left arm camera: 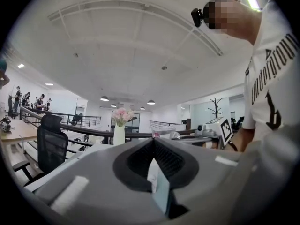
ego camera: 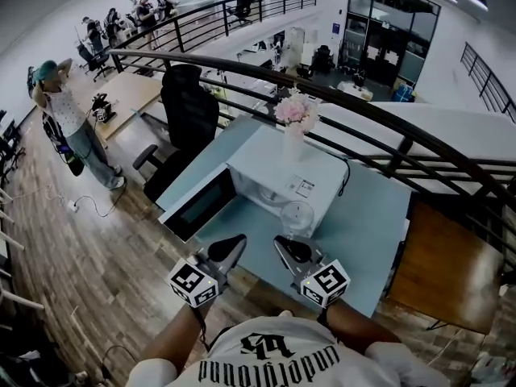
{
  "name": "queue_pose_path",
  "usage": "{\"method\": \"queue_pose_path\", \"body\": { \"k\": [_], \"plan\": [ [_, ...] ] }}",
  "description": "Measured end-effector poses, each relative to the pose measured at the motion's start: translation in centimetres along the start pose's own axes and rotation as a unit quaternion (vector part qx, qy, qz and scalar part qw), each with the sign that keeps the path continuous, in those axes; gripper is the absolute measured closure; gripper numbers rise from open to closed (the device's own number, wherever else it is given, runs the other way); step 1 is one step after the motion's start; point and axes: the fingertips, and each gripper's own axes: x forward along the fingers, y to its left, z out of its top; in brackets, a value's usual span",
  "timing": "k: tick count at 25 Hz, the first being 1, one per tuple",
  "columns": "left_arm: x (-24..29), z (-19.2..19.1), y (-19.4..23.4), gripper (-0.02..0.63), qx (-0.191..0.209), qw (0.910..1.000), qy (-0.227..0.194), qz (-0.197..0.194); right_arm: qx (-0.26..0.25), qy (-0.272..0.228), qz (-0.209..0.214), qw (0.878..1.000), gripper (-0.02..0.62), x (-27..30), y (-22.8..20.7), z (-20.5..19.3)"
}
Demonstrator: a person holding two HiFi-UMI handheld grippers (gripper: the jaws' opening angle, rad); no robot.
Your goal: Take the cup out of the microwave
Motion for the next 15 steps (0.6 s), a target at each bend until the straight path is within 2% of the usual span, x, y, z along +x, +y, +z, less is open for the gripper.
{"method": "queue_pose_path", "body": {
  "k": [6, 15],
  "plan": [
    [-5.2, 1.3, -1.3, 0.557, 0.006, 0.9996, -0.005, -0.027, -0.004, -0.013, -0.038, 0.999, 0.583, -0.5, 4.1, 1.2],
    [-14.7, 0.7, -3.2, 0.557, -0.008, 0.9981, -0.011, -0.061, -0.017, -0.022, -0.085, 0.996, 0.583, -1.5, 12.9, 1.6]
  ]
}}
